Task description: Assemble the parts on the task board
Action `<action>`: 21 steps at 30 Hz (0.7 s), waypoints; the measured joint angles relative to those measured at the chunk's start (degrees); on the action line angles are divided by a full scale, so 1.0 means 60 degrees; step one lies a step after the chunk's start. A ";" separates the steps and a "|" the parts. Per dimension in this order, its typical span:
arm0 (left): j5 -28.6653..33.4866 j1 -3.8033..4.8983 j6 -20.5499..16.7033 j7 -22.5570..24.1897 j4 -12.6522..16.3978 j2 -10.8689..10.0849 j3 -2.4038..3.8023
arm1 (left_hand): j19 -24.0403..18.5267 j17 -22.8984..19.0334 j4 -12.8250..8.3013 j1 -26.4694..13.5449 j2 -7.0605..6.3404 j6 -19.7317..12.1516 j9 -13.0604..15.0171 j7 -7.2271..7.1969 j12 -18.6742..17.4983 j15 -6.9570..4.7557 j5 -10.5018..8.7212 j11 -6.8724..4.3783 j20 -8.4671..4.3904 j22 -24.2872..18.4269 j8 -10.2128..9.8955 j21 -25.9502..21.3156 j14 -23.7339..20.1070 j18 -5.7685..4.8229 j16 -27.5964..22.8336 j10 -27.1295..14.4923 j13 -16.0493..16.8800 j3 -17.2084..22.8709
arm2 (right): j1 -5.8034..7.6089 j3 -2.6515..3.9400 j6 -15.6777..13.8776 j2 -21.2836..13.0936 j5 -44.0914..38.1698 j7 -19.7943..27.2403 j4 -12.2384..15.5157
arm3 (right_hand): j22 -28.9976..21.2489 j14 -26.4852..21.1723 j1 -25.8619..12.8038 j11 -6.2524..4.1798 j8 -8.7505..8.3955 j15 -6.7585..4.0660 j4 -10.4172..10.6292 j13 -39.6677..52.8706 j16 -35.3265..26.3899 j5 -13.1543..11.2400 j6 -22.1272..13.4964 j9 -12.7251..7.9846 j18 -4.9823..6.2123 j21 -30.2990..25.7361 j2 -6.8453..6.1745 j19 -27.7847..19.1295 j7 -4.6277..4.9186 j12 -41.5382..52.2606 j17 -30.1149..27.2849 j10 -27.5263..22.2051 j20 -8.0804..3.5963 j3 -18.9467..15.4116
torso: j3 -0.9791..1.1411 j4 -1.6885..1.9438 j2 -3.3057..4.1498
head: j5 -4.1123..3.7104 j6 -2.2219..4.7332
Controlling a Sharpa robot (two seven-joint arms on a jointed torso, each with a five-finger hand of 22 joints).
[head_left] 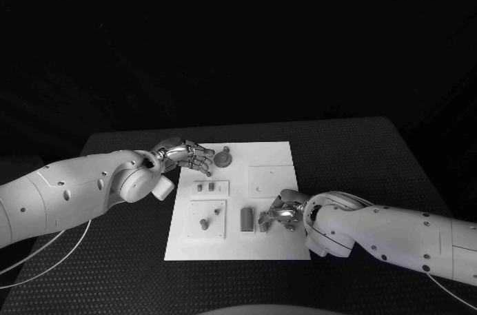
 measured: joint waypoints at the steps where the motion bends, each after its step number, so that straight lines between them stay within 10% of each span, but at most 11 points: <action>1: 0.0000 0.0000 0.0000 -0.0001 0.0000 0.0000 0.0000 | 0.0000 0.0000 0.0000 0.0000 0.0000 0.0000 0.0000 0.0000 0.0000 0.0000 0.0000 0.0000 0.0000 0.0000 0.0000 0.0000 0.0000 0.0000 0.0000 0.0000 0.0000 0.0000 | 0.0001 0.0000 0.0005 0.0000 0.0002 0.0002 -0.0002 | 0.0000 -0.0001 -0.0018 0.0000 0.0000 0.0000 0.0019 -0.0007 0.0000 0.0000 -0.0005 0.0000 0.0000 0.0000 -0.0081 0.0000 0.0004 -0.0035 -0.0014 0.0000 0.0000 0.0019 | 0.0000 0.0001 0.0000 | 0.0001 -0.0003; 21: -0.0004 -0.0001 0.0008 -0.0006 -0.0006 0.0008 0.0000 | 0.0000 0.0007 0.0000 0.0000 0.0000 0.0000 0.0001 0.0000 0.0000 0.0000 0.0000 0.0000 0.0000 0.0002 0.0000 0.0000 0.0000 0.0001 0.0000 0.0000 -0.0002 0.0000 | 0.0016 0.0010 0.0172 -0.0004 0.0021 0.0066 -0.0037 | 0.0000 -0.0117 -0.0280 0.0062 -0.0057 0.0041 0.0544 -0.0129 -0.0072 0.0064 -0.0057 0.0001 0.0001 -0.0072 -0.0765 -0.0001 0.0047 -0.0208 -0.0238 -0.0176 0.0002 0.0123 | 0.0003 -0.0002 0.0000 | 0.0026 -0.0031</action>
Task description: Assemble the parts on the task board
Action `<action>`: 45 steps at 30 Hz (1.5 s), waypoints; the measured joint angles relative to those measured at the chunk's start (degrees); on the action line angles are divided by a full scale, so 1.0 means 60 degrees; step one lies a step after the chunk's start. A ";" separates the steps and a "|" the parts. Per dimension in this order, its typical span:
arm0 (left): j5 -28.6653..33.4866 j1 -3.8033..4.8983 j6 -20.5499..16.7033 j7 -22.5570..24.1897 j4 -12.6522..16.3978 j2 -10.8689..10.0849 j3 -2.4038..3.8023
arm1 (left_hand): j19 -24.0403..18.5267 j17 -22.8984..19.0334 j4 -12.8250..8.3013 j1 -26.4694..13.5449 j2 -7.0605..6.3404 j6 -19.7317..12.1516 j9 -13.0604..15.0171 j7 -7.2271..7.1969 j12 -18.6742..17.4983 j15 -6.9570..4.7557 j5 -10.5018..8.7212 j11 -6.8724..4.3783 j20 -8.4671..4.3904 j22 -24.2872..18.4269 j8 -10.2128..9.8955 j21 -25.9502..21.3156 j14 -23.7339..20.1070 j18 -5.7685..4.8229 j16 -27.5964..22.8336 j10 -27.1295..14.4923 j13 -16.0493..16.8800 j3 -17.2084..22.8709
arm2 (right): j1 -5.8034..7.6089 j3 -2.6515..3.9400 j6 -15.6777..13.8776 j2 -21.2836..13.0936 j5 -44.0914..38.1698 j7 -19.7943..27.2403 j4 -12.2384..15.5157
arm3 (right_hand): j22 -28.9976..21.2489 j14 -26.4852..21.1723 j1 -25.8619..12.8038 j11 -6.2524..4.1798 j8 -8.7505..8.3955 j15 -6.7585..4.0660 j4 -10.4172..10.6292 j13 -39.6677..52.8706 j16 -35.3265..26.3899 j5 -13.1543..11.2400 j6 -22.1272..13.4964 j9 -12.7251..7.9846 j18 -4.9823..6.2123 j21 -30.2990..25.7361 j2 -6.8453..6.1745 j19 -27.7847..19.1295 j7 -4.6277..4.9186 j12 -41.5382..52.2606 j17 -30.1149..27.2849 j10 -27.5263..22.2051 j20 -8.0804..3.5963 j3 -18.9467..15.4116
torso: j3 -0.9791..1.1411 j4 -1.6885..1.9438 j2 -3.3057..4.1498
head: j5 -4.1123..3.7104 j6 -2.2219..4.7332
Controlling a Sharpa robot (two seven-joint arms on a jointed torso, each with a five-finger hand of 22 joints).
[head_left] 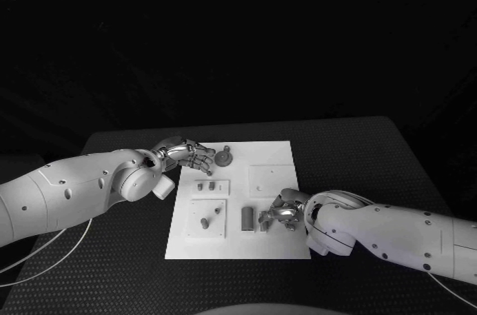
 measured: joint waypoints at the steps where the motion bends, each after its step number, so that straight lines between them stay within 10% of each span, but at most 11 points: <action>1: 0.0000 0.0000 0.0000 0.0000 0.0000 0.0000 0.0000 | 0.0000 0.0000 0.0000 0.0000 0.0000 0.0000 0.0000 0.0000 0.0000 0.0000 0.0000 0.0000 0.0000 0.0000 0.0000 0.0000 0.0000 0.0000 0.0000 0.0000 0.0000 0.0000 | 0.0000 0.0000 0.0002 0.0000 0.0000 0.0001 0.0000 | 0.0000 -0.0001 0.0000 -0.0013 0.0000 0.0000 0.0000 0.0000 0.0000 0.0000 0.0000 0.0000 0.0000 0.0000 0.0000 0.0000 0.0000 0.0000 0.0000 -0.0013 0.0000 0.0000 | 0.0000 0.0000 0.0000 | 0.0002 -0.0001; 45: -0.0007 0.0000 0.0002 -0.0012 0.0003 0.0000 0.0000 | 0.0000 0.0004 0.0000 0.0000 0.0000 0.0000 -0.0018 0.0000 0.0000 0.0000 0.0000 0.0000 0.0000 -0.0005 0.0000 0.0000 0.0000 -0.0001 0.0000 0.0000 0.0005 0.0000 | 0.0005 0.0004 0.0109 -0.0011 0.0022 0.0091 -0.0031 | -0.0001 -0.0055 -0.0017 -0.0010 -0.0002 -0.0009 0.1061 -0.0023 0.0000 0.0001 -0.0028 0.0000 0.0000 -0.0038 -0.0818 0.0016 0.0023 0.0001 -0.0032 -0.0046 0.0018 0.0220 | 0.0000 0.0000 -0.0001 | 0.0028 -0.0058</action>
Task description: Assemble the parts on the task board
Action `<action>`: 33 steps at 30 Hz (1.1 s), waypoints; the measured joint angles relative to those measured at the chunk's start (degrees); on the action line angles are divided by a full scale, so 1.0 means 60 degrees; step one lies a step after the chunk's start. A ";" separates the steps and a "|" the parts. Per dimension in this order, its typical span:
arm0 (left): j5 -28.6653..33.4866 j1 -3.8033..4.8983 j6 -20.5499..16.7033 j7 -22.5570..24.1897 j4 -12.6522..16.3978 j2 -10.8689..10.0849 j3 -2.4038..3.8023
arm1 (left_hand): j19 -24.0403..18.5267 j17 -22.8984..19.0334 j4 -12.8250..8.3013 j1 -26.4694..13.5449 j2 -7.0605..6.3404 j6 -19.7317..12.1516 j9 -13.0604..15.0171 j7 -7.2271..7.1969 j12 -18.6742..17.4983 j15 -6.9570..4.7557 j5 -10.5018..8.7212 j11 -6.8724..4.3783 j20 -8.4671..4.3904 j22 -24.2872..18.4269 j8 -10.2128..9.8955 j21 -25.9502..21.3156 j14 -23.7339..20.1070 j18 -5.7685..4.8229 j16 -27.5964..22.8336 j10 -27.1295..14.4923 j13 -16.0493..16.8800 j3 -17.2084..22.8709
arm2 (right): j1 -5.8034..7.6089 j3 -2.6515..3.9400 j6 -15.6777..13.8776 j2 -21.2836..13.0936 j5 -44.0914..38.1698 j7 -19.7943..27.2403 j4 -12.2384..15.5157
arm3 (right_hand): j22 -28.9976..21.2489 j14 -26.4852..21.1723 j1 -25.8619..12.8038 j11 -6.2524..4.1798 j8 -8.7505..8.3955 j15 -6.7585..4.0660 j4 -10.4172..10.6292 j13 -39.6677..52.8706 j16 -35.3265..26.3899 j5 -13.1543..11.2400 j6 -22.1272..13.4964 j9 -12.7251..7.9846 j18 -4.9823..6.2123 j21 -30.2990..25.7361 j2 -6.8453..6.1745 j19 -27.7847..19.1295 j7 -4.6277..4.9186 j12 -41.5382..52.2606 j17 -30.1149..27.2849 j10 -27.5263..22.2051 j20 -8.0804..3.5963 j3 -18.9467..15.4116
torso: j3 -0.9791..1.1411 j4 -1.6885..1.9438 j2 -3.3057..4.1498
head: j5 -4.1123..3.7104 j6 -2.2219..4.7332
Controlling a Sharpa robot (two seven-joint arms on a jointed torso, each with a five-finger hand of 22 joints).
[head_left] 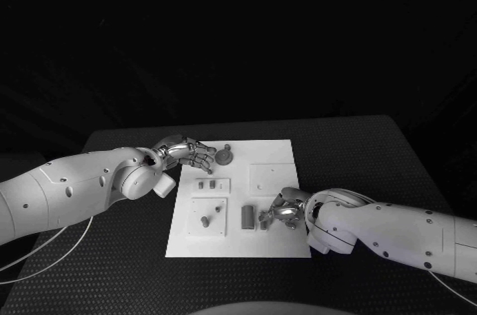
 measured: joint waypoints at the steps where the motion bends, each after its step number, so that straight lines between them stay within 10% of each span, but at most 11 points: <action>1: 0.0000 0.0000 0.0000 0.0000 0.0000 0.0000 0.0000 | 0.0000 0.0000 0.0000 0.0000 0.0000 0.0000 0.0000 0.0000 0.0000 0.0000 0.0000 0.0000 0.0000 0.0000 0.0000 0.0000 0.0000 0.0000 0.0000 0.0000 0.0000 0.0000 | 0.0000 0.0000 0.0001 0.0000 0.0003 0.0003 -0.0001 | 0.0000 0.0000 0.0001 0.0000 0.0000 0.0000 0.0067 0.0000 0.0000 0.0000 0.0000 0.0000 0.0001 0.0000 0.0000 0.0000 0.0000 0.0000 0.0000 0.0000 0.0000 0.0008 | 0.0000 -0.0001 0.0000 | 0.0000 -0.0001; 9: -0.0001 0.0000 0.0000 -0.0002 -0.0003 -0.0002 0.0000 | 0.0000 0.0008 0.0000 0.0000 0.0000 0.0000 0.0001 0.0000 0.0000 0.0000 0.0000 0.0000 0.0000 0.0001 0.0000 0.0000 0.0000 0.0000 0.0000 0.0000 -0.0001 0.0000 | -0.0001 -0.0001 0.0020 -0.0016 0.0016 0.0053 -0.0002 | 0.0000 -0.0002 0.0108 0.0000 0.0000 0.0000 0.0076 -0.0002 0.0000 -0.0006 0.0001 0.0000 0.0000 0.0000 -0.0019 0.0001 -0.0002 0.0000 0.0000 0.0000 0.0000 -0.0025 | 0.0000 0.0000 0.0000 | 0.0001 0.0003; 22: -0.0001 0.0000 0.0000 -0.0006 -0.0006 -0.0004 0.0000 | 0.0000 0.0006 0.0000 0.0000 0.0000 0.0000 0.0001 0.0000 0.0000 0.0000 0.0000 0.0000 0.0000 -0.0006 0.0000 0.0000 0.0000 0.0000 0.0000 0.0000 -0.0002 0.0000 | 0.0003 0.0016 0.0154 -0.0019 0.0020 0.0192 -0.0056 | 0.0000 -0.0082 0.1117 -0.0002 0.0022 0.0009 -0.1589 0.0007 0.0000 -0.0068 -0.0045 0.0000 0.0001 0.0000 0.1095 -0.0050 0.0042 0.0000 0.0024 -0.0068 -0.0019 -0.0227 | 0.0000 0.0001 0.0000 | -0.0005 -0.0005; 33: -0.0002 -0.0001 0.0000 -0.0010 -0.0006 -0.0007 0.0000 | 0.0000 0.0014 0.0000 0.0000 0.0000 0.0000 0.0002 0.0000 0.0000 0.0000 0.0000 0.0000 0.0000 -0.0006 0.0000 0.0000 0.0000 0.0000 0.0000 0.0000 0.0005 0.0000 | -0.0040 0.0037 0.0120 0.0114 -0.0123 0.0211 -0.0209 | 0.0000 -0.0090 0.1399 -0.0020 0.0112 -0.0001 -0.1788 0.0112 0.0000 -0.0073 -0.0011 0.0585 0.0001 0.0001 0.1374 -0.0046 0.0010 0.0177 0.0176 0.0021 -0.0019 -0.0152 | 0.0001 0.0001 -0.0001 | -0.0015 -0.0026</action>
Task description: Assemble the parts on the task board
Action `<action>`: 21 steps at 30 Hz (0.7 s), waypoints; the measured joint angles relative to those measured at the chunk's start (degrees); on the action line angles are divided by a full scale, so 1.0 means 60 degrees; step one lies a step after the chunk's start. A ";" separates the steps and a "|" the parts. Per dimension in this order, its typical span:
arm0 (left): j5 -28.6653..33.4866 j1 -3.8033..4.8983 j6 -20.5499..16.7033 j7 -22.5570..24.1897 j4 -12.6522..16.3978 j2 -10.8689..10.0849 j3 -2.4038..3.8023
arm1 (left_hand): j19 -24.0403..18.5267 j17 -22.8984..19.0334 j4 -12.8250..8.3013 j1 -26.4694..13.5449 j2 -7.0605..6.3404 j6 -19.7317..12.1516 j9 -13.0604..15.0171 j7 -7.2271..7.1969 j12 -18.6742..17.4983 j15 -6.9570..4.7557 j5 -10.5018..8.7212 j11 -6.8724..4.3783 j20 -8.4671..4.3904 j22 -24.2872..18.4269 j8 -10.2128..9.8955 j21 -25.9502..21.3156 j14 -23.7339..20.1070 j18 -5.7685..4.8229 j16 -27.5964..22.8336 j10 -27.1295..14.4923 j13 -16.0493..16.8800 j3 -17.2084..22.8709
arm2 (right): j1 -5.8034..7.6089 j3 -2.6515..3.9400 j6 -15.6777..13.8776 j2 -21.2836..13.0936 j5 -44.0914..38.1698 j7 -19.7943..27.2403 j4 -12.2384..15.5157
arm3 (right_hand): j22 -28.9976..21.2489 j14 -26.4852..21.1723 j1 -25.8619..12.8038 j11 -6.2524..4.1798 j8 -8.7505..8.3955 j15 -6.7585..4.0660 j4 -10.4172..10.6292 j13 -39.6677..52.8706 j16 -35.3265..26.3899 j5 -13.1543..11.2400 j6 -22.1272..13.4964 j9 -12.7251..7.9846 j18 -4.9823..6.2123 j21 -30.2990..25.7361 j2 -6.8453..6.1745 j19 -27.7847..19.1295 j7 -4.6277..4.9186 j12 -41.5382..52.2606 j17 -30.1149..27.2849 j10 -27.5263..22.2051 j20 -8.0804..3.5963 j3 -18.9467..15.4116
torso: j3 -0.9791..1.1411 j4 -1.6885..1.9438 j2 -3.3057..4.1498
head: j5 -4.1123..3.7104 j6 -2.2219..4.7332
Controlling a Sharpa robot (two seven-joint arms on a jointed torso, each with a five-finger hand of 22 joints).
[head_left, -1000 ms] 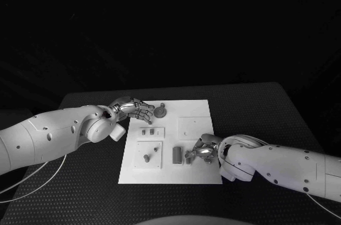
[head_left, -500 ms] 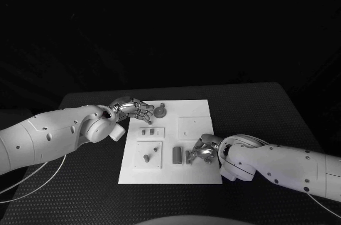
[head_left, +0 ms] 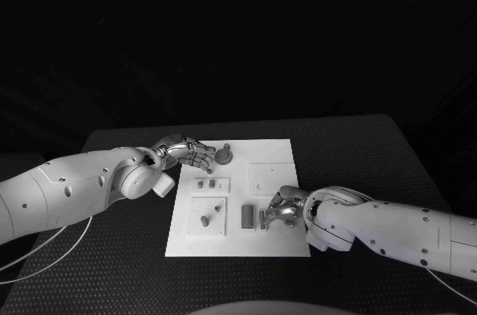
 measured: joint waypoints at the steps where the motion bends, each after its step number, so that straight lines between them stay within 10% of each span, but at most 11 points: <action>1: 0.0000 0.0000 0.0000 0.0000 0.0002 -0.0001 0.0000 | 0.0000 0.0000 0.0000 0.0000 0.0000 0.0000 0.0000 0.0000 0.0000 0.0000 0.0000 0.0000 0.0000 0.0000 0.0000 0.0000 0.0000 0.0000 0.0000 0.0000 0.0000 0.0000 | -0.0013 0.0010 -0.0011 0.0005 -0.0022 -0.0002 -0.0006 | 0.0000 0.0001 0.0000 -0.0006 0.0000 0.0000 0.0000 0.0001 0.0000 -0.0001 0.0001 0.0044 0.0000 0.0000 0.0000 0.0001 -0.0001 0.0000 0.0011 0.0007 0.0001 0.0000 | 0.0000 0.0002 0.0000 | 0.0000 -0.0001; 15: -0.0002 0.0000 0.0000 -0.0004 -0.0001 -0.0005 0.0000 | 0.0000 0.0005 0.0000 0.0000 0.0000 0.0000 -0.0010 0.0000 0.0000 0.0000 0.0000 0.0000 0.0000 0.0001 0.0000 0.0000 0.0000 0.0000 0.0000 0.0000 -0.0002 0.0000 | -0.0065 0.0014 -0.0115 -0.0036 -0.0168 0.0127 0.0005 | 0.0000 0.0069 0.0023 0.0001 0.0001 0.0001 0.0034 -0.0002 0.0000 0.0007 0.0037 0.0044 -0.0001 0.0002 0.0024 0.0035 -0.0037 0.0037 0.0026 0.0068 0.0035 -0.0058 | 0.0000 0.0000 0.0000 | 0.0021 -0.0032; 21: -0.0003 0.0000 -0.0003 -0.0004 -0.0024 -0.0005 0.0000 | 0.0000 0.0006 0.0000 0.0000 0.0000 0.0000 -0.0010 0.0000 0.0000 0.0000 0.0000 0.0000 0.0000 0.0002 0.0000 0.0000 0.0000 0.0000 0.0000 0.0000 -0.0002 0.0000 | -0.0093 0.0003 -0.0223 -0.0171 0.0031 0.0410 0.0056 | 0.0000 0.0067 -0.0597 0.0071 -0.0201 0.0008 0.0583 -0.0138 0.0000 0.0081 -0.0046 0.0028 0.0000 0.0001 -0.0702 0.0035 -0.0033 -0.0112 -0.0150 -0.0002 0.0035 -0.0141 | 0.0001 0.0000 0.0001 | 0.0022 -0.0001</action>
